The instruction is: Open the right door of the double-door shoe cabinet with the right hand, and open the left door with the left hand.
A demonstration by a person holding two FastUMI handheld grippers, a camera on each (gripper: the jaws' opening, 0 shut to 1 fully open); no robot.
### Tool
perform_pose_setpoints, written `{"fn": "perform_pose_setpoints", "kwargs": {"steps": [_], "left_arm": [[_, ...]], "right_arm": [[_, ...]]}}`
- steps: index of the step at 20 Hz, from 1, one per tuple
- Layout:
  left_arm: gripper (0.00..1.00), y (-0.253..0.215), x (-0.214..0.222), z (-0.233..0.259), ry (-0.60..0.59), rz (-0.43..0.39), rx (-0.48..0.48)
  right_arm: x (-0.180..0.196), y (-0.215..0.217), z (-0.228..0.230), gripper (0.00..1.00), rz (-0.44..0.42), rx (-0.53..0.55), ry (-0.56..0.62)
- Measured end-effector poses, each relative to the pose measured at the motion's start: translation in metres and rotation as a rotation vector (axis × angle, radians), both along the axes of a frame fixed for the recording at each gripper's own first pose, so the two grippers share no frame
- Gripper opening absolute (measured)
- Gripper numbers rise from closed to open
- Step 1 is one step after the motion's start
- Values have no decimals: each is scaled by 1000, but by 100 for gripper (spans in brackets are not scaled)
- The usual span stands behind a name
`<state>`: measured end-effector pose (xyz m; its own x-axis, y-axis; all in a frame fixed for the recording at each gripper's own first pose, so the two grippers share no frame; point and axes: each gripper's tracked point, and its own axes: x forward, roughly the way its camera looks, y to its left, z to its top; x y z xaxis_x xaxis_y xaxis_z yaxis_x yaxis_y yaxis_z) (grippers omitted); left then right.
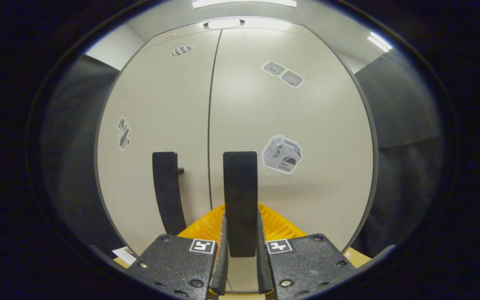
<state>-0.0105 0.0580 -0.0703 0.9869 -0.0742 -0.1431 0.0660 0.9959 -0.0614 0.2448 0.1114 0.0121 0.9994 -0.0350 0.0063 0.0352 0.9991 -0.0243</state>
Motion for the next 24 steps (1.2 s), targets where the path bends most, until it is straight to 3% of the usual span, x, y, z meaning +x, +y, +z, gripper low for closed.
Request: {"fn": "perform_pose_setpoints", "kwargs": {"steps": [3,5,13,24], "left_arm": [[95,1,0,-1,3,5,-2],[95,0,1,-1,5,3,-5],[95,-6,-1,0,-2,-6,-3],[95,-29,-15,5,-8,-23,-10]], "right_arm": [[-1,0,2,16,24,17,-16],[-1,0,2,10,36,19,-22],[-4,0,1,8,48,2,-7],[-42,-1,3,8,159,6,-5]]}}
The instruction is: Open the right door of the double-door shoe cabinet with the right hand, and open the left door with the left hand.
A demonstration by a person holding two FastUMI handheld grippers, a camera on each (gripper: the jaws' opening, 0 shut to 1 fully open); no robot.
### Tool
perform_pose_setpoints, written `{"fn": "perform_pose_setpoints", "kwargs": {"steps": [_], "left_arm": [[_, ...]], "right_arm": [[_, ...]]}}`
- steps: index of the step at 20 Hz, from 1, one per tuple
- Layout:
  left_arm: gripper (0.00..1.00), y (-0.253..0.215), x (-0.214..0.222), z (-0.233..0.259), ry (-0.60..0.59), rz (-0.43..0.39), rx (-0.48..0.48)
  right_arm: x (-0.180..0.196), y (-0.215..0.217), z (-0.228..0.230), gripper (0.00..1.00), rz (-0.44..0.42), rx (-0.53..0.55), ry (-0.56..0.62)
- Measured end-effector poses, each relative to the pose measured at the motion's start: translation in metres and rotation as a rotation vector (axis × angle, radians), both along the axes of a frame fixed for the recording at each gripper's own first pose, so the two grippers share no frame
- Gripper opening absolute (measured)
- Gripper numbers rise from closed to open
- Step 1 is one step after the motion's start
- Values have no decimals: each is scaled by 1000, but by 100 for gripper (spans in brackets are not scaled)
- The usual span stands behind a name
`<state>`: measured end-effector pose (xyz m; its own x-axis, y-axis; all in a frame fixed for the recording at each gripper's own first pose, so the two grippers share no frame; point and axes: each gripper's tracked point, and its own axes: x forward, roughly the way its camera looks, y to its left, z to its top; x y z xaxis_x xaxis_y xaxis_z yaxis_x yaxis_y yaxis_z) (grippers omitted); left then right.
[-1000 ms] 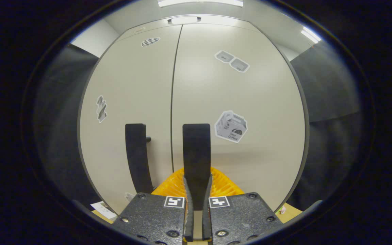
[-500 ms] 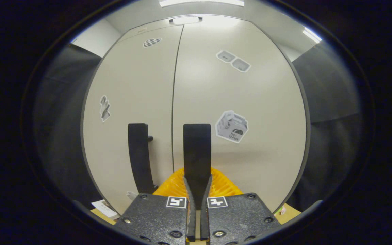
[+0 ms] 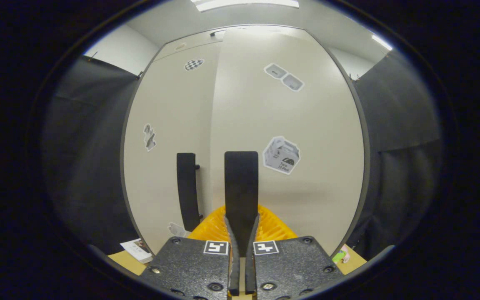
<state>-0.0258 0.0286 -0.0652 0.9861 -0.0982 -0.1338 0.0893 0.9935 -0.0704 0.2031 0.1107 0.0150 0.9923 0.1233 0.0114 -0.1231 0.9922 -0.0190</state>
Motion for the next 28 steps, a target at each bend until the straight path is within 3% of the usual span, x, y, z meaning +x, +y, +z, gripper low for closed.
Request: {"fn": "perform_pose_setpoints", "kwargs": {"steps": [15,21,28], "left_arm": [[95,-57,-6,9,-15,-9,30],[95,-85,-6,15,-23,-20,27],[95,-102,-11,20,-32,-21,16]], "right_arm": [[-63,-35,6,8,133,2,-10],[-84,-58,5,8,140,-3,-18],[-108,-102,8,8,91,-5,-24]]}}
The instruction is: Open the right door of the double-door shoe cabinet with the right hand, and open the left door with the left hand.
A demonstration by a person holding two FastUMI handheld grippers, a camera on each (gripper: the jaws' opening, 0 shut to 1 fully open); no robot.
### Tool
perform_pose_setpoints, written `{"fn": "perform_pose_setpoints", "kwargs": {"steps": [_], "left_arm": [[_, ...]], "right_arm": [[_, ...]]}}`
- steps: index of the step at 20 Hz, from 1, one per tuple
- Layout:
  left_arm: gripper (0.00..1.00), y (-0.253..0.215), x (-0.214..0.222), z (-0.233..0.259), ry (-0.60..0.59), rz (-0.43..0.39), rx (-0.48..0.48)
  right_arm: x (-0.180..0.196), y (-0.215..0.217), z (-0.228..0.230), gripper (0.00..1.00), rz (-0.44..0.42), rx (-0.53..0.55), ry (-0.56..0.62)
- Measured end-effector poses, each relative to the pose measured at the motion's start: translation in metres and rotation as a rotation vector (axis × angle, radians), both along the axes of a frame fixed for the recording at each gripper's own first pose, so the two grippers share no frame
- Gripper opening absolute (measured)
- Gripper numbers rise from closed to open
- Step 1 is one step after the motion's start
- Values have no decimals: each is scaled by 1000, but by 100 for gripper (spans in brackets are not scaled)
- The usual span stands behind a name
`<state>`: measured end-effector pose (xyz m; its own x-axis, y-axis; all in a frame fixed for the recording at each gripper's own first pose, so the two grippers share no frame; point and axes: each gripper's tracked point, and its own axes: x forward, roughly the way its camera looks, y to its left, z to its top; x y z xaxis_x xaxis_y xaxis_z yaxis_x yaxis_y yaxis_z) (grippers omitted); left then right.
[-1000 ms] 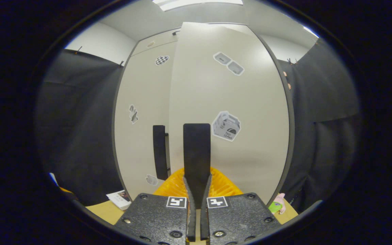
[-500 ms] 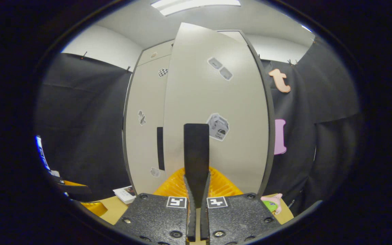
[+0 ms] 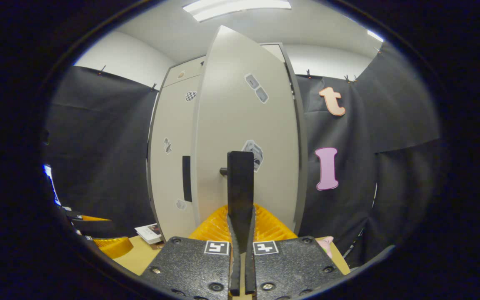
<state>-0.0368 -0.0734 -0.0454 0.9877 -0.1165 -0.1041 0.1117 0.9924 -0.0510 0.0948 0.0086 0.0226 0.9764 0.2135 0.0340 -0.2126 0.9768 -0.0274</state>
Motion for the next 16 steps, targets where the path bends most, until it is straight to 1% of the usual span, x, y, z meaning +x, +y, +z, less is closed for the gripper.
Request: {"fn": "perform_pose_setpoints", "kwargs": {"steps": [4,7,8,10,11,12,13,16], "left_arm": [[95,-6,0,3,7,5,-11],[95,-10,-3,8,-8,8,-21],[95,-10,-4,9,-10,8,-23],[95,-9,-6,10,-9,10,-24],[95,-10,-7,10,-10,10,-26],[95,-10,-7,10,-7,10,-26],[95,-11,-9,10,-5,11,-23],[95,-7,-13,10,-5,22,-11]], "right_arm": [[-9,-43,2,7,-73,-9,-5],[-5,-73,3,4,-127,-17,-7],[-5,-83,2,4,-151,-29,-12],[-7,-116,8,4,-230,-59,-34],[-5,-119,4,4,-202,-27,-14],[-6,-110,2,4,-169,18,-3],[-3,-108,1,4,-145,27,5],[-1,-114,1,4,-151,-61,-14]]}}
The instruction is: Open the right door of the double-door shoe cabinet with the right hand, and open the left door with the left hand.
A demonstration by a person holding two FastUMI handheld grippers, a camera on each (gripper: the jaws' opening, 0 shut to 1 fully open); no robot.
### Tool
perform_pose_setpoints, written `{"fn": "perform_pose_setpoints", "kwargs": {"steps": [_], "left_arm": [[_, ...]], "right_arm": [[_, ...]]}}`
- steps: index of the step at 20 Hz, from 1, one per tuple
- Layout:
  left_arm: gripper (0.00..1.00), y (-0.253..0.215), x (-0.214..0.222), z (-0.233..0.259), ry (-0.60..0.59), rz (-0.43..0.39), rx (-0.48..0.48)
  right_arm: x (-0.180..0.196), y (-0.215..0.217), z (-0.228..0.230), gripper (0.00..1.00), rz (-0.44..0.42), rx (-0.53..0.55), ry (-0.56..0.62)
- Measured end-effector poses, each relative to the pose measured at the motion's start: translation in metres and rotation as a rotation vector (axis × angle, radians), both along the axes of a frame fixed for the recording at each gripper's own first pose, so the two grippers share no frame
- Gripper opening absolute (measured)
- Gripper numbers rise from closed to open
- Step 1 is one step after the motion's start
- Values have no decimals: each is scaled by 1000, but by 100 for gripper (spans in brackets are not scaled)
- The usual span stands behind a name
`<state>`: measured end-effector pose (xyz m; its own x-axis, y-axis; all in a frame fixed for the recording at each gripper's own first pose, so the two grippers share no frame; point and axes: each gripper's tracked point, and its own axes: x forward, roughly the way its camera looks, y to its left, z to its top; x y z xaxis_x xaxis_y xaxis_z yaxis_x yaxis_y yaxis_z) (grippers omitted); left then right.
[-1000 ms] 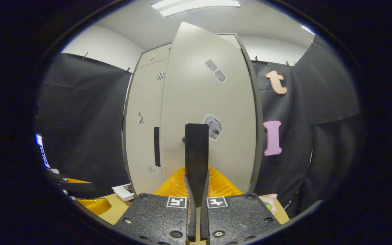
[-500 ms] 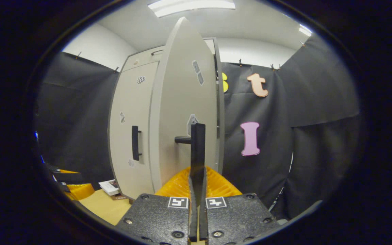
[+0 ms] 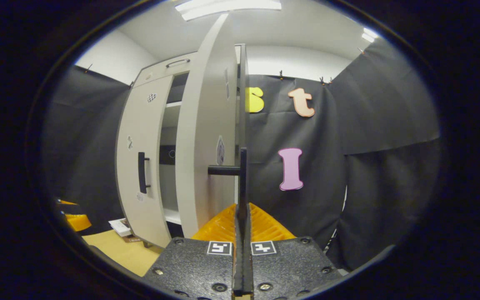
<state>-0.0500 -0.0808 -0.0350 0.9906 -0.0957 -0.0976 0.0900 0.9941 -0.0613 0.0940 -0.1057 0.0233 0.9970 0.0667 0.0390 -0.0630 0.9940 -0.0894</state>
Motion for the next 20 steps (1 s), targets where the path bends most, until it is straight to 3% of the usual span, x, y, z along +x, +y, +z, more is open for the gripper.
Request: {"fn": "perform_pose_setpoints", "kwargs": {"steps": [3,6,10,13,20], "left_arm": [[95,8,-3,-2,6,20,1],[95,15,-6,1,2,39,1],[95,25,-8,-2,8,69,16],[95,26,-4,-12,23,63,-12],[95,33,7,-26,60,51,-7]], "right_arm": [[1,2,0,4,35,14,0],[-9,-1,-3,4,12,11,12],[-48,0,-6,4,-15,24,16],[-86,21,-1,4,52,109,21],[-102,62,20,4,62,61,-20]]}}
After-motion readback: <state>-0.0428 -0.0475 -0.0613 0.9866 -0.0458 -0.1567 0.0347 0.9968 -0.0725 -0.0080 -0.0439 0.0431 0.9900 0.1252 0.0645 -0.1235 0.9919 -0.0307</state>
